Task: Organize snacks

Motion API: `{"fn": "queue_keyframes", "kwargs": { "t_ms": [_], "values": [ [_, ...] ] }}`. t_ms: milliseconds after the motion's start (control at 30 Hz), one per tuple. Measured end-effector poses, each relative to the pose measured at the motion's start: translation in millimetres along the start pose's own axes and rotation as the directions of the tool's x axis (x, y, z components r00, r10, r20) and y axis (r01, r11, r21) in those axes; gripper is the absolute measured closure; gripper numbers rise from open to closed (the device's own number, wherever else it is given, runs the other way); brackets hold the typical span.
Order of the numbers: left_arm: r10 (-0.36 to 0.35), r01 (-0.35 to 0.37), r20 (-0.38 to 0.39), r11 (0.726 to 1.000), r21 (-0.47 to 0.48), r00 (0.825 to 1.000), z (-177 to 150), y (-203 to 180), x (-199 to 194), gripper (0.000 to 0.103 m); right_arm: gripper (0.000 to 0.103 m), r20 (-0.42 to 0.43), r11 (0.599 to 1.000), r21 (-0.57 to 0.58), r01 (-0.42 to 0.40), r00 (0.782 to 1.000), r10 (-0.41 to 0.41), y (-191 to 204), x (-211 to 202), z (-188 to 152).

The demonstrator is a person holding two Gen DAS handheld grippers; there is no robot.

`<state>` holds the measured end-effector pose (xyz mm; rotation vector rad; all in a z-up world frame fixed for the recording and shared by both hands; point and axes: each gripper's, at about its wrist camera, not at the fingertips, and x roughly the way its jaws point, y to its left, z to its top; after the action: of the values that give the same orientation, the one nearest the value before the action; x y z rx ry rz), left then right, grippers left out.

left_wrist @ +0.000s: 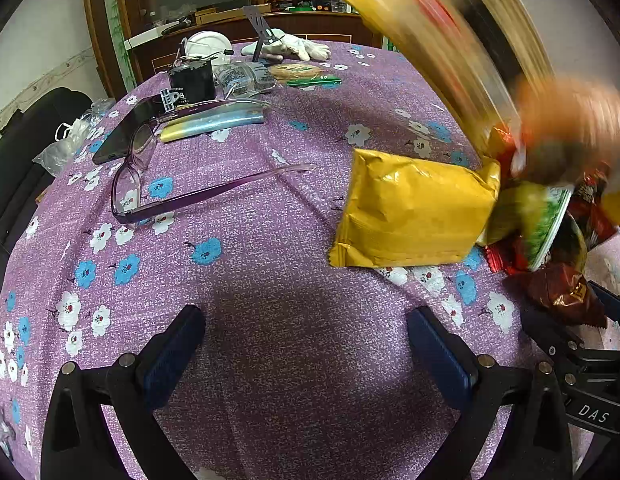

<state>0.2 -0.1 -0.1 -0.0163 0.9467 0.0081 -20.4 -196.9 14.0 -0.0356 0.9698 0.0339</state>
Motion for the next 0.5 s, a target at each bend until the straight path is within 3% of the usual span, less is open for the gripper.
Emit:
{"fn": "queue_keyframes", "kwargs": {
  "t_ms": [500],
  "values": [
    [0.0, 0.0, 0.0, 1.0, 0.0, 1.0, -0.1, 0.1, -0.2, 0.0, 0.0, 0.0, 1.0, 0.0, 0.0, 1.0, 0.0, 1.2, 1.6, 1.5]
  ]
}}
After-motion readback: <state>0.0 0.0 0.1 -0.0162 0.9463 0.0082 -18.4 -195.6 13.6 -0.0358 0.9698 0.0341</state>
